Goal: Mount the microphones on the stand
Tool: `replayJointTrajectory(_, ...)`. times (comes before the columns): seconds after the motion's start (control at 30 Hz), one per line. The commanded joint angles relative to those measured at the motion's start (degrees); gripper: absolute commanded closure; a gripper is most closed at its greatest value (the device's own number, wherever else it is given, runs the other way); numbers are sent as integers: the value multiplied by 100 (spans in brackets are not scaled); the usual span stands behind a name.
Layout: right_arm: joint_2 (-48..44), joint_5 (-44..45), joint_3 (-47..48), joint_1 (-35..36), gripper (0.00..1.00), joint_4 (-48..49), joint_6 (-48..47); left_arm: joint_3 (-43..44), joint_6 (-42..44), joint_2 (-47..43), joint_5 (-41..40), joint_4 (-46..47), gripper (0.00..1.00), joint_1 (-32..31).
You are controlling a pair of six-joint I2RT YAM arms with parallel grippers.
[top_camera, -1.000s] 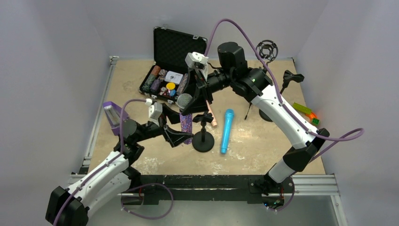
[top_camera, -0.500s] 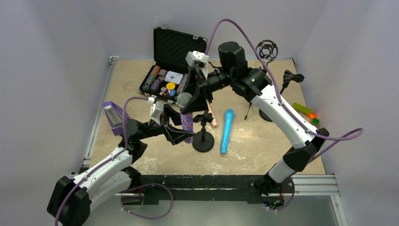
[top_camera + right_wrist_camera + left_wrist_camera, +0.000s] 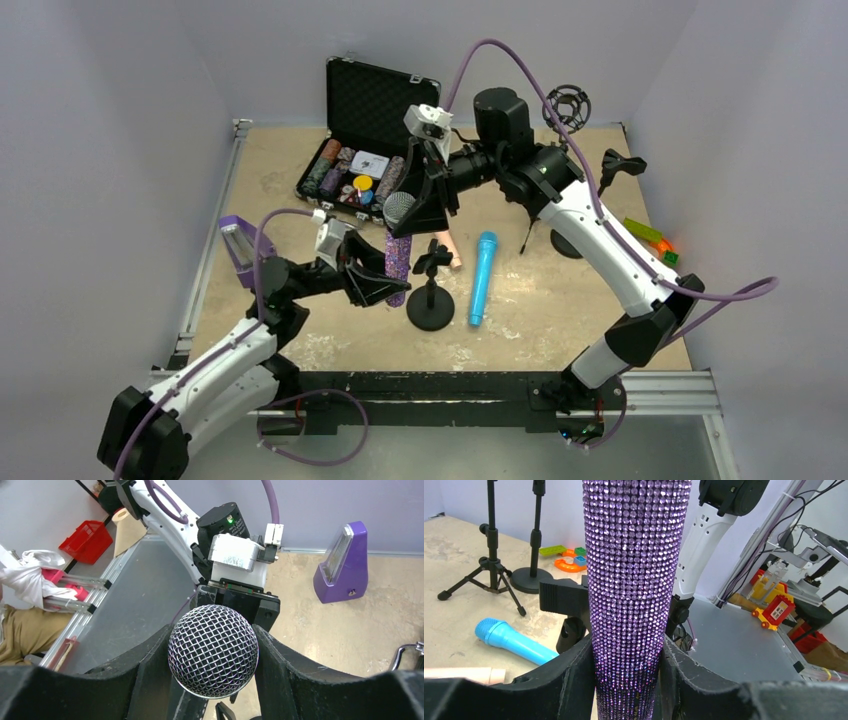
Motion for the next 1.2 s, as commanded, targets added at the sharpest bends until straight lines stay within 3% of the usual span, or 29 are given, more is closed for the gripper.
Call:
replayJointTrajectory(0.0, -250, -385, -70, -32, 52, 111, -155, 226, 674, -779, -497, -829, 100, -4)
replayJointTrajectory(0.07, -265, -497, -58, -28, 34, -133, -454, 359, 1147, -1155, -757, -1879, 100, -3)
replayJointTrajectory(0.2, -340, -507, 10, -85, 11, -881, -1532, 731, 1921, -1722, -1186, -3407, 100, 0)
replayJointTrajectory(0.37, -388, -651, 9, -529, 6, -1810, -3035, 1218, 2426, -1991, -1375, -4726, 100, -4)
replayJointTrajectory(0.43, -414, -562, -85, -718, 5, -2404, -4188, 1422, 2590, -2020, -1385, -5298, 100, -2)
replayJointTrajectory(0.5, -417, -400, -254, -780, 4, -3282, -5999, 1516, 2717, -2094, -1406, -5590, 100, -3)
replayJointTrajectory(0.57, -412, -182, -480, -783, 3, -3711, -6828, 1594, 2853, -2210, -1455, -5827, 100, -4)
replayJointTrajectory(0.7, -200, -188, -548, -664, 4, -4092, -7355, 1756, 3118, -2452, -1550, -6296, 100, -4)
replayJointTrajectory(0.9, 98, 197, -596, -196, 10, -4148, -7433, 1717, 3218, -2777, -1606, -6659, 100, -2)
replayJointTrajectory(0.97, 150, 330, -677, -109, 14, -4017, -7305, 1713, 3243, -2867, -1625, -6732, 100, -1)
replayJointTrajectory(1.17, -3, 809, -999, -85, 43, -3163, -6336, 1695, 3324, -2984, -1639, -6782, 100, -3)
